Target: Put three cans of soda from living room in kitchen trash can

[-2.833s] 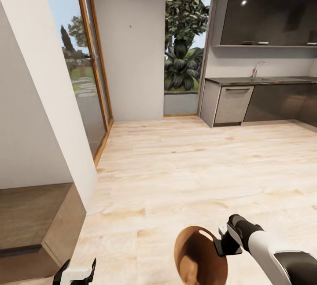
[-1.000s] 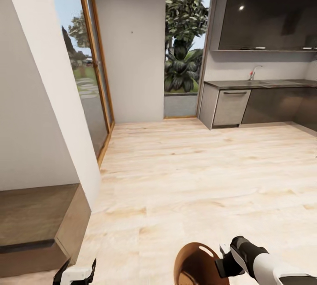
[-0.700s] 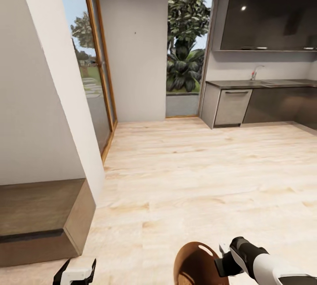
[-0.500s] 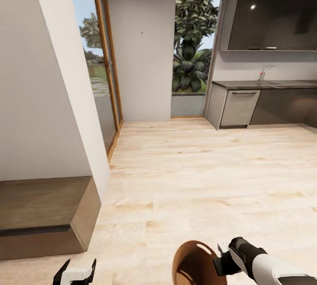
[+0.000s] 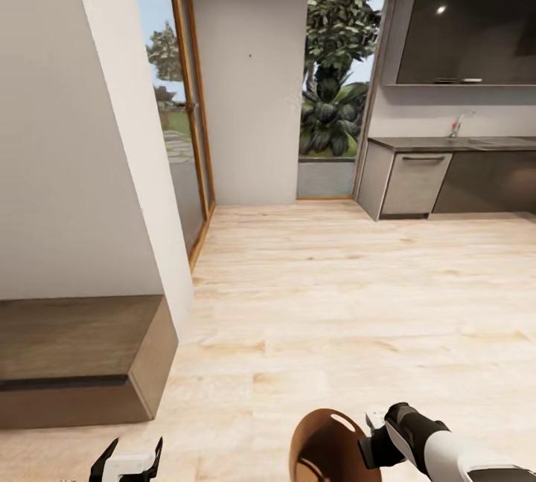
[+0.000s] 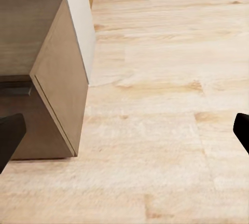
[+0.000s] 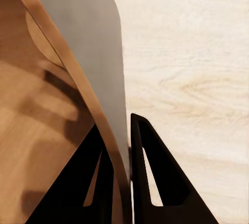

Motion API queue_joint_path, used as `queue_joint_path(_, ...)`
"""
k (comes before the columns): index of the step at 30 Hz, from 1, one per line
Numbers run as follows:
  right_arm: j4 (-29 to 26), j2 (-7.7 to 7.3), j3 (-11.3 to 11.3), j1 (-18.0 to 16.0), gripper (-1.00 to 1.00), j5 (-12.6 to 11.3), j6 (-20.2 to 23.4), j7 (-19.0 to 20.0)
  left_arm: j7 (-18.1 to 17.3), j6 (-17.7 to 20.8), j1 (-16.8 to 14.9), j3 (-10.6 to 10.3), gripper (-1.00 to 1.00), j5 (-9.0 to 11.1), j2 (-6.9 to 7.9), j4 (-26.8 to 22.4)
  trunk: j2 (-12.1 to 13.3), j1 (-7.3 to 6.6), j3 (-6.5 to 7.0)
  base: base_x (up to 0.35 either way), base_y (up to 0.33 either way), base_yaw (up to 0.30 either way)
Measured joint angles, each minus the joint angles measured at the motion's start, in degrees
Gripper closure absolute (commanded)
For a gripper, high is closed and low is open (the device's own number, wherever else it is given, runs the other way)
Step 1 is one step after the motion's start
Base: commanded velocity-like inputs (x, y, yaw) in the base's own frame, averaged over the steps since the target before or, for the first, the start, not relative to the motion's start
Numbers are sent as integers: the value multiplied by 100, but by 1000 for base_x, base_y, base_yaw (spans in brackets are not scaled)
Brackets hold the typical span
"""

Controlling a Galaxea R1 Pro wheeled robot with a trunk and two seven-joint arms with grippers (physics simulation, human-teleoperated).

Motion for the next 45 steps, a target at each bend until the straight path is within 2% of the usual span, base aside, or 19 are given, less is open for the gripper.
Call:
queue_joint_path(18, -11, 70, -20, 56, 100, 12, -4, -38, 0, 0, -3, 0, -100, -3, 0, 9, 0, 0, -5, 0, 0, 237)
queue_joint_path(45, -19, 118, -35, 90, 100, 15, -5, -49, 0, 0, -1, 0, -100, 0, 0, 0, 0, 0, -184, 0, 0, 156)
